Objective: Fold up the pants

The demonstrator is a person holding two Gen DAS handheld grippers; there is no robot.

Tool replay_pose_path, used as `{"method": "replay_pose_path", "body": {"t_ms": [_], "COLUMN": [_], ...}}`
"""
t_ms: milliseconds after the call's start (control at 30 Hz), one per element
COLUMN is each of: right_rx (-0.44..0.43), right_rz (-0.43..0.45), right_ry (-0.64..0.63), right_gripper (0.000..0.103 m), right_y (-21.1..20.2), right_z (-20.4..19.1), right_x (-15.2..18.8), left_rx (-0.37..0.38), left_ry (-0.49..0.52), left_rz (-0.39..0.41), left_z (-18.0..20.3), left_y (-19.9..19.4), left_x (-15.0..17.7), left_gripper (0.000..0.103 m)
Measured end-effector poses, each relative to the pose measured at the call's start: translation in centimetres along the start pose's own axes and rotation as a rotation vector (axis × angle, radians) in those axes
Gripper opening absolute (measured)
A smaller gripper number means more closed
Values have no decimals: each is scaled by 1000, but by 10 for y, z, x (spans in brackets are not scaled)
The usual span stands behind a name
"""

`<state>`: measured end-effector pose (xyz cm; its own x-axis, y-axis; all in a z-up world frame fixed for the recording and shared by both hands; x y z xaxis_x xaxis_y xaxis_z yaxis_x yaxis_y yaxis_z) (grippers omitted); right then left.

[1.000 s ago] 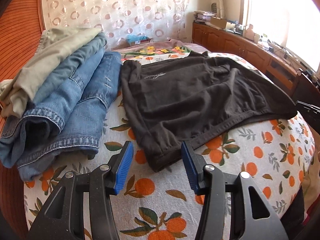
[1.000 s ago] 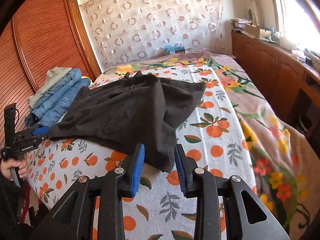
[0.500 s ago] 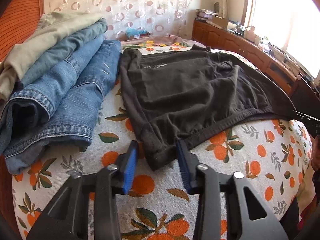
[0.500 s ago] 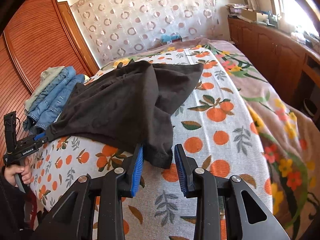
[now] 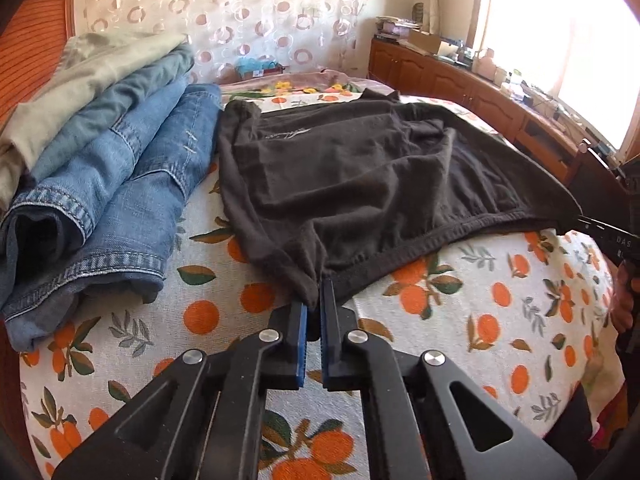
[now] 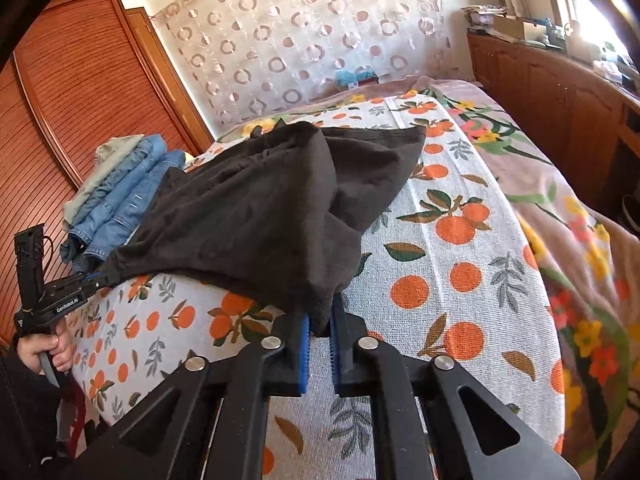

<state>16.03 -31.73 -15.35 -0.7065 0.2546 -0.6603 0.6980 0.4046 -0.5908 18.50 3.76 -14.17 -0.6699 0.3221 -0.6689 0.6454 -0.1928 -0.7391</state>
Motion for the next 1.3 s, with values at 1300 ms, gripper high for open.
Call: {"method": "replay_pose_path", "body": {"t_ms": [1300], "right_rx": [10], "right_rz": [-82], "right_ry": [-25], "right_gripper": [5], "right_y": [-78], "right_z": [-3], "right_x": [73], "left_rx": [51], "left_ry": [-36], "left_rz": [-9], "left_z": [41], "left_y": [-102], "left_x": [74], "left_gripper": [9]}}
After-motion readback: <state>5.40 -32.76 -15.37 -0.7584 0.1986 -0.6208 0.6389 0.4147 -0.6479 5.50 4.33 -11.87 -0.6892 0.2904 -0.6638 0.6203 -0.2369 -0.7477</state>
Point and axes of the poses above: each gripper's, at about its wrist camera, not at the fingertips, and y roughly the way its jaws point, z to its right, x to its underside, the point moved 4 cm from there along y, roughly the way its jaws point, and after that the axes turned 13 degrees about y, right-handed, at the moved point
